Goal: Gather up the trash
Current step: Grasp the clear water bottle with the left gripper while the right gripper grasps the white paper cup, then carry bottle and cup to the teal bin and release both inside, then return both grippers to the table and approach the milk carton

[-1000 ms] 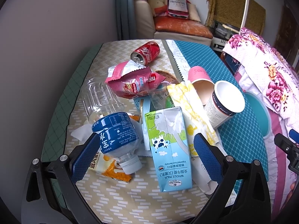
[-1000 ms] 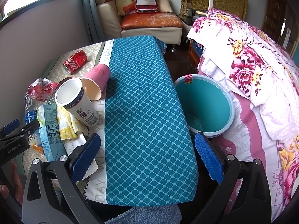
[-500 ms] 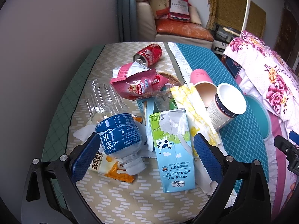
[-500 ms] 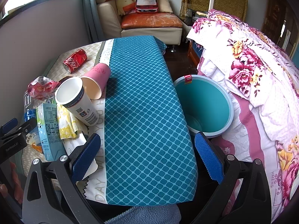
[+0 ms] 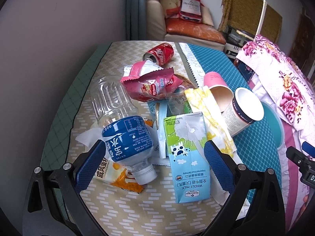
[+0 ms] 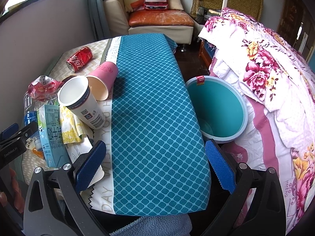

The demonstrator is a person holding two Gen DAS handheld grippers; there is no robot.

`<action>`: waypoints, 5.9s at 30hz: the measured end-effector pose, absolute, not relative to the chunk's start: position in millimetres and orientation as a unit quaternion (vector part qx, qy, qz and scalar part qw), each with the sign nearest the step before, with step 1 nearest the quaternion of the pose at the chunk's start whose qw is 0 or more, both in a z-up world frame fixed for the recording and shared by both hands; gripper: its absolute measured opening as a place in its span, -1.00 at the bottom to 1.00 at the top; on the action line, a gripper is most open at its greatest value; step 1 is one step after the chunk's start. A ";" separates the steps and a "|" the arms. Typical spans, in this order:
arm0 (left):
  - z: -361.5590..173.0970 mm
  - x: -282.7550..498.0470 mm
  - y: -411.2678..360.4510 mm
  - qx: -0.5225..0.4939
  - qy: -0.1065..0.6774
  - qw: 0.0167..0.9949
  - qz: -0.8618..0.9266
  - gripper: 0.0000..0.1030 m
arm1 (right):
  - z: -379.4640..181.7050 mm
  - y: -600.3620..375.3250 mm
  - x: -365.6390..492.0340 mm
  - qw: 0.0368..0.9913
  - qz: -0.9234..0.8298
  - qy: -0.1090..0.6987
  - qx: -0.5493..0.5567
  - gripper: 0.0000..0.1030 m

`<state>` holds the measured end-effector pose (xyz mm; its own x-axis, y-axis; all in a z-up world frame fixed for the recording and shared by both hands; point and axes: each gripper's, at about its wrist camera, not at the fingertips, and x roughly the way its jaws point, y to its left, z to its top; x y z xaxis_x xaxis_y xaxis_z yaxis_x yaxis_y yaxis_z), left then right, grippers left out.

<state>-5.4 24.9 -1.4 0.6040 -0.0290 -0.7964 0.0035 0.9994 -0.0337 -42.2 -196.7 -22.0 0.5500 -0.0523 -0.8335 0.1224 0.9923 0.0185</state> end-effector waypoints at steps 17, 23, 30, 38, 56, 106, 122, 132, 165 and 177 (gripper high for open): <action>-22.3 7.0 88.0 -0.070 0.469 0.880 -0.020 0.93 | -25.0 -146.7 -9.4 0.864 0.007 0.503 0.016 0.88; -25.9 14.6 98.4 -0.086 0.480 0.872 -0.028 0.93 | -24.2 -118.0 14.3 0.869 0.036 0.493 0.007 0.88; -22.7 27.0 99.1 -0.094 0.484 0.869 -0.033 0.93 | -24.6 -94.5 41.0 0.872 0.072 0.483 0.009 0.72; -23.0 36.5 93.2 -0.084 0.490 0.867 -0.030 0.88 | -29.7 -87.4 56.8 0.869 0.098 0.485 0.012 0.06; -34.3 52.4 68.9 -0.036 0.511 0.859 -0.019 0.35 | -22.4 -117.5 55.9 0.869 0.098 0.481 0.057 0.06; -4.2 98.1 -238.4 0.117 0.505 0.796 -0.313 0.34 | -20.7 -439.9 -1.3 0.884 -0.127 0.382 0.238 0.06; -83.2 115.9 -335.7 0.183 0.563 0.735 -0.330 0.38 | -67.4 -482.5 5.7 0.859 -0.145 0.410 0.271 0.06; -80.1 118.3 -323.7 0.171 0.558 0.743 -0.326 0.39 | -73.3 -475.5 13.0 0.855 -0.137 0.422 0.269 0.06; -18.3 53.0 -109.1 0.031 0.522 0.813 -0.257 0.73 | -28.1 -348.9 10.3 0.855 -0.061 0.474 0.204 0.53; -27.6 21.4 -7.3 -0.032 0.522 0.830 -0.194 0.73 | -13.9 -249.7 -2.5 0.853 0.006 0.507 0.128 0.60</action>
<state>21.4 -7.3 -27.6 0.3807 -0.3553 -0.8537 0.2879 0.9229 -0.2557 -2.5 -249.7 -13.9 0.4867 0.1397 -0.8623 0.1193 0.9673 0.2240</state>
